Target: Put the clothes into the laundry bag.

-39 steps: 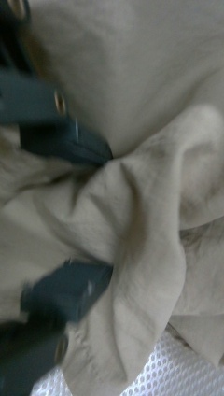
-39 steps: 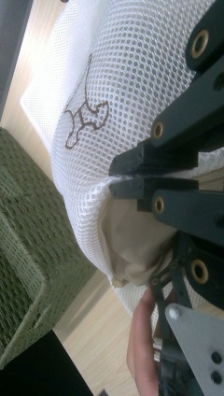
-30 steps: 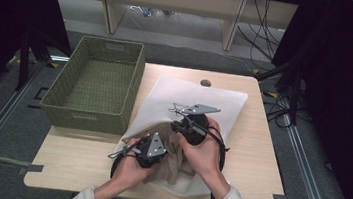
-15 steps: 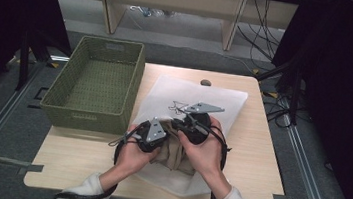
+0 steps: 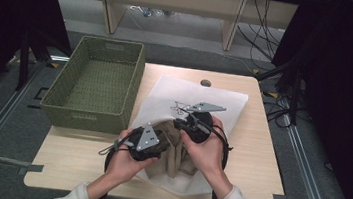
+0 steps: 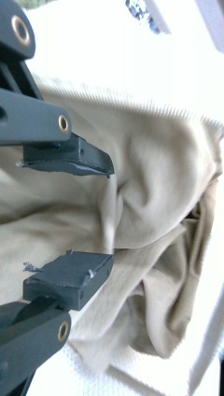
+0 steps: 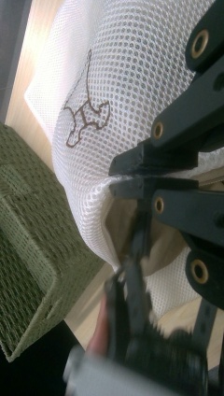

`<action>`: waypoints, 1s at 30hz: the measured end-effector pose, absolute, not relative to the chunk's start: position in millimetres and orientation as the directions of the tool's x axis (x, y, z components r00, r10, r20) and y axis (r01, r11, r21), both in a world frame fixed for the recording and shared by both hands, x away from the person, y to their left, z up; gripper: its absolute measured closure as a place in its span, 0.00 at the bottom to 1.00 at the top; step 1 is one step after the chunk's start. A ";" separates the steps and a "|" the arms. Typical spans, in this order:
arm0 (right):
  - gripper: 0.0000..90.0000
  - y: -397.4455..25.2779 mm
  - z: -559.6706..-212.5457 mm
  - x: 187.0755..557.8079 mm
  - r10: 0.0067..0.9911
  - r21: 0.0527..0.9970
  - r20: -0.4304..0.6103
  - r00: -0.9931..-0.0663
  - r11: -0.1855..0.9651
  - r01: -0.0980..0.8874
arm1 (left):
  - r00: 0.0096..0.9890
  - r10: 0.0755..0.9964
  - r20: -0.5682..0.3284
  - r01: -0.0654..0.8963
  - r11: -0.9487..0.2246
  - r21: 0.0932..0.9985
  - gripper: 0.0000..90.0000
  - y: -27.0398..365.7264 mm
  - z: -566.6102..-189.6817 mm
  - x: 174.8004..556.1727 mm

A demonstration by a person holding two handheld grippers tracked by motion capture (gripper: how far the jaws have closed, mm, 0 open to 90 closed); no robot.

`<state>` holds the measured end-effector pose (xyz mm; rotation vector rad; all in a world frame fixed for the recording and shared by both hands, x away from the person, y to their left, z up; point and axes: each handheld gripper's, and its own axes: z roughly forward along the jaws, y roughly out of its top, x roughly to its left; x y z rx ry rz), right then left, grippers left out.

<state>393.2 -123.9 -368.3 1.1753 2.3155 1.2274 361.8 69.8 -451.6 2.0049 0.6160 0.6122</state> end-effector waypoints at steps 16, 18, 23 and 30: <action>0.98 -121.8 -368.7 391.9 0.763 0.769 0.146 -0.630 0.313 0.557 | 0.627 0.764 0.152 0.319 -0.429 0.845 0.41 121.3 -470.1 338.2; 0.98 -122.5 -369.7 393.5 0.756 0.778 0.125 -0.643 0.327 0.536 | 0.650 0.735 0.193 0.299 -0.480 0.824 0.43 122.9 -474.2 345.0; 0.98 -120.9 -371.7 393.6 0.758 0.774 0.139 -0.638 0.319 0.547 | 0.666 0.726 0.173 0.324 -0.490 0.809 0.66 115.1 -482.7 354.3; 0.98 -117.2 -373.0 390.7 0.763 0.756 0.152 -0.628 0.319 0.571 | 0.681 0.718 0.141 0.338 -0.480 0.810 0.94 109.1 -480.1 369.1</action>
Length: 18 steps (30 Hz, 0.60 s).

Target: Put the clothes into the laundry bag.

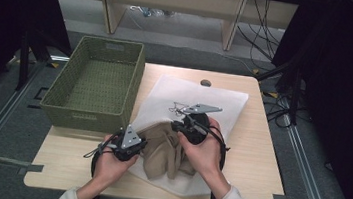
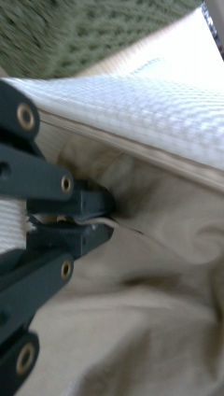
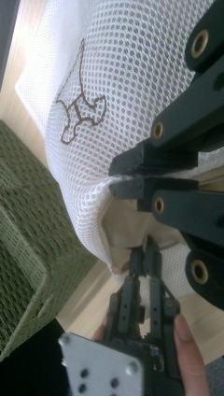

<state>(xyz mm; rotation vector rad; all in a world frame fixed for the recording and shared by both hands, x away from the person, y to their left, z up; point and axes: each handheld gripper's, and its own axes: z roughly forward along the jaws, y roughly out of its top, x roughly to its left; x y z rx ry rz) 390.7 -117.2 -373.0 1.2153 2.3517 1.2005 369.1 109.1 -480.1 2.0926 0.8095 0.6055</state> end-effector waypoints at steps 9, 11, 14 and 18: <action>0.98 -110.9 -370.7 386.1 0.728 0.784 0.152 -0.668 0.323 0.530 | 0.710 0.696 0.108 0.262 -0.403 0.877 0.97 82.8 -454.6 369.8; 0.98 -111.8 -368.0 385.2 0.725 0.793 0.153 -0.672 0.316 0.521 | 0.715 0.688 0.122 0.223 -0.390 0.893 0.97 70.6 -445.6 367.3; 0.98 -114.5 -366.1 385.7 0.724 0.801 0.143 -0.675 0.316 0.508 | 0.711 0.690 0.139 0.211 -0.397 0.893 0.97 59.6 -449.7 372.8; 0.98 -120.0 -365.4 388.1 0.739 0.798 0.148 -0.657 0.303 0.521 | 0.691 0.702 0.174 0.234 -0.445 0.864 0.94 59.2 -471.5 388.5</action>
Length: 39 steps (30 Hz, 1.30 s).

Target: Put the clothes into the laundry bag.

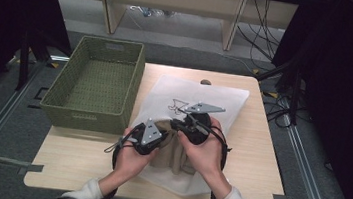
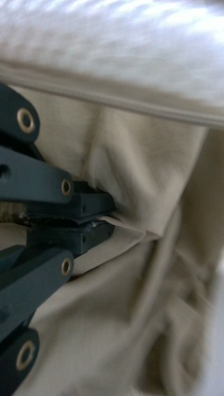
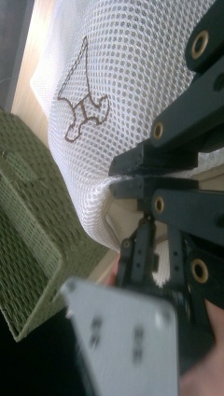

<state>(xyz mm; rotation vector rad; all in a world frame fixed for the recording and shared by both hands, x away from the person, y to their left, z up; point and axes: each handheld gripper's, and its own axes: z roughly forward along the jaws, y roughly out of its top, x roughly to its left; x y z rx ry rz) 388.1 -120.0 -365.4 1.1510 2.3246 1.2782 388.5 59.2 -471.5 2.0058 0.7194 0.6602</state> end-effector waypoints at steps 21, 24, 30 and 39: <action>0.98 -125.8 -369.0 395.2 0.753 0.792 0.132 -0.645 0.312 0.526 | 0.723 0.678 0.132 0.235 -0.421 0.876 0.45 76.1 -464.5 357.3; 0.98 -125.8 -369.2 395.2 0.753 0.791 0.137 -0.644 0.308 0.528 | 0.745 0.657 0.119 0.238 -0.428 0.872 0.43 73.3 -462.5 351.5; 0.98 -124.8 -369.0 394.1 0.759 0.782 0.147 -0.634 0.303 0.545 | 0.778 0.616 0.119 0.268 -0.498 0.825 0.41 57.6 -480.1 350.8; 0.98 -123.3 -370.5 394.2 0.755 0.781 0.140 -0.641 0.314 0.540 | 0.821 0.549 0.155 0.251 -0.591 0.766 0.76 38.2 -498.0 364.3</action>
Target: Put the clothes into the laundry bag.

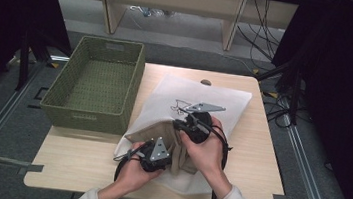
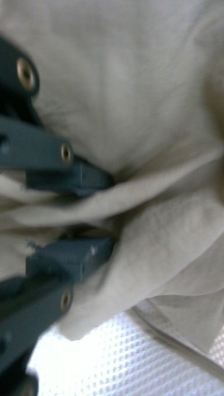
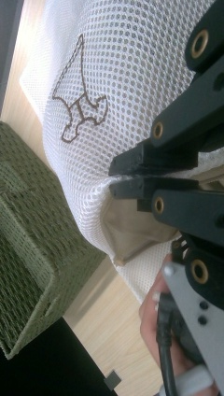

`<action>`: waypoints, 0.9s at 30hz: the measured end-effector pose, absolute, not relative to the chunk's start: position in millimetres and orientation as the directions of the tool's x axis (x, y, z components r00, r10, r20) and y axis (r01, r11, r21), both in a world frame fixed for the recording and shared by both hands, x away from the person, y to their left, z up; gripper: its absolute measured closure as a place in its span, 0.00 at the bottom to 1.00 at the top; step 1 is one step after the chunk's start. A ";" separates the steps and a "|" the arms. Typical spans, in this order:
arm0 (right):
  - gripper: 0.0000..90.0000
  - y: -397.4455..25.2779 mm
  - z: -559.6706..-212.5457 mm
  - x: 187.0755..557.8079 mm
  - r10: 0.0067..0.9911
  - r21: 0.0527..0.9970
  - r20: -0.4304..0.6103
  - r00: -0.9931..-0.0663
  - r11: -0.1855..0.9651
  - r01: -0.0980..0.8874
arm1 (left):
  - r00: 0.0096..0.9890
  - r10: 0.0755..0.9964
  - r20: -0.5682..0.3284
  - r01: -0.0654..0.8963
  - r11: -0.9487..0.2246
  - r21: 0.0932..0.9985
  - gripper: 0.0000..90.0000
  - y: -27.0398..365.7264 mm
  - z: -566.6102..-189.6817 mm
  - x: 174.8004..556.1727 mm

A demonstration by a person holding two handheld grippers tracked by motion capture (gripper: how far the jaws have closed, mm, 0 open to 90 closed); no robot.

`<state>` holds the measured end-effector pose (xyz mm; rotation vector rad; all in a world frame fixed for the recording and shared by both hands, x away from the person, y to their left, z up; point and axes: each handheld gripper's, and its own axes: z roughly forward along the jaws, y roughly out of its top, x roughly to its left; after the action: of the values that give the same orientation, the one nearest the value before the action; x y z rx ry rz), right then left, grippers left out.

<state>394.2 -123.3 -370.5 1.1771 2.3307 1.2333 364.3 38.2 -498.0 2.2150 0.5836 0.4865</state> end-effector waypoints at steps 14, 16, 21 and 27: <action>0.98 -124.6 -364.4 390.4 0.762 0.793 0.162 -0.626 0.277 0.542 | 0.795 0.598 0.107 0.246 -0.478 0.843 0.98 21.4 -484.7 387.5; 0.98 -125.5 -364.0 390.8 0.762 0.795 0.166 -0.626 0.272 0.542 | 0.772 0.623 0.123 0.236 -0.462 0.855 0.98 19.5 -488.5 393.1; 0.98 -128.0 -366.5 393.5 0.767 0.793 0.179 -0.616 0.257 0.552 | 0.790 0.598 0.137 0.236 -0.503 0.831 0.88 17.0 -498.9 399.6; 0.98 -129.5 -368.2 395.9 0.773 0.786 0.177 -0.609 0.261 0.560 | 0.783 0.608 0.130 0.230 -0.478 0.848 0.68 25.8 -494.3 388.7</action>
<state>395.9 -129.5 -368.2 1.2398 2.2889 1.2679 388.7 25.8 -494.3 2.0641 0.6230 0.5268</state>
